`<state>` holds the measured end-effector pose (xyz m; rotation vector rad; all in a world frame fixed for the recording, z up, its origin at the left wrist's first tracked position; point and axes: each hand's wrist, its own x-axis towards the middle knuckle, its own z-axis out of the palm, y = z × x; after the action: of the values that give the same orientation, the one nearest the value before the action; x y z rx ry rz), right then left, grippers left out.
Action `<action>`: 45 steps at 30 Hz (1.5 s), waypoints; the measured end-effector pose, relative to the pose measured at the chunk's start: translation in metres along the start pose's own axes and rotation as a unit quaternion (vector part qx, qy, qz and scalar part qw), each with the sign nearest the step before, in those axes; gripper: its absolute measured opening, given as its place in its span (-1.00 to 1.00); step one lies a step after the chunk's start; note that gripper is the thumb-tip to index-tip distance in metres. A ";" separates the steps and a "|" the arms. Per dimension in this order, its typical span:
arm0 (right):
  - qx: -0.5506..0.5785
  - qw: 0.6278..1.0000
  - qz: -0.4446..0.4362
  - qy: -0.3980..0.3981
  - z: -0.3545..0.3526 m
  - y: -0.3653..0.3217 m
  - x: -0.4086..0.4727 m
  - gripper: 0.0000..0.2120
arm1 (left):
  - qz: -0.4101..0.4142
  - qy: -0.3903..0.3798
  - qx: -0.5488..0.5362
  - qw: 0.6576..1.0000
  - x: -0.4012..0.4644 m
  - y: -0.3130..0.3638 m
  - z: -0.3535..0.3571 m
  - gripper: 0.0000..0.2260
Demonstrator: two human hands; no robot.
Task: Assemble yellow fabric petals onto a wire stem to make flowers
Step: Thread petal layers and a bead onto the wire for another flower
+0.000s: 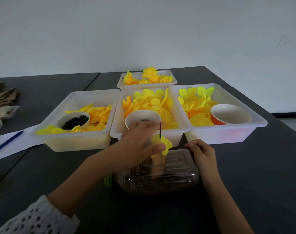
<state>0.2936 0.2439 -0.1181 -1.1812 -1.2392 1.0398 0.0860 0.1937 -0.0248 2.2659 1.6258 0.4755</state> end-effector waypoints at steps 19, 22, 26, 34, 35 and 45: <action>0.185 0.982 0.041 0.024 -0.003 -0.019 0.002 -0.72 | -0.010 0.108 -0.307 0.946 0.012 0.027 0.045 -0.90; 0.360 0.931 0.032 -0.039 -0.003 -0.042 0.006 -0.76 | -0.016 0.116 -0.260 0.959 0.010 0.024 0.045 -0.91; 0.470 0.874 0.050 -0.116 0.008 -0.080 0.015 -0.58 | -0.059 0.120 -0.244 0.961 0.008 0.024 0.046 -0.83; 0.375 0.891 0.154 -0.206 0.053 -0.122 0.057 -0.26 | -0.096 0.077 -0.198 0.972 0.012 0.024 0.047 -0.73; 0.343 0.898 0.168 -0.220 0.060 -0.123 0.064 -0.26 | -0.100 0.078 -0.188 0.974 0.013 0.023 0.047 -0.71; -0.431 0.813 -0.010 -0.392 0.126 -0.102 0.109 -0.73 | -0.094 0.098 -0.171 0.976 0.014 0.020 0.051 -0.70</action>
<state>0.1714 0.3489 -0.0076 -1.4211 -2.5626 0.9921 0.1293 0.1978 -0.0610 1.8427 1.6771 0.8775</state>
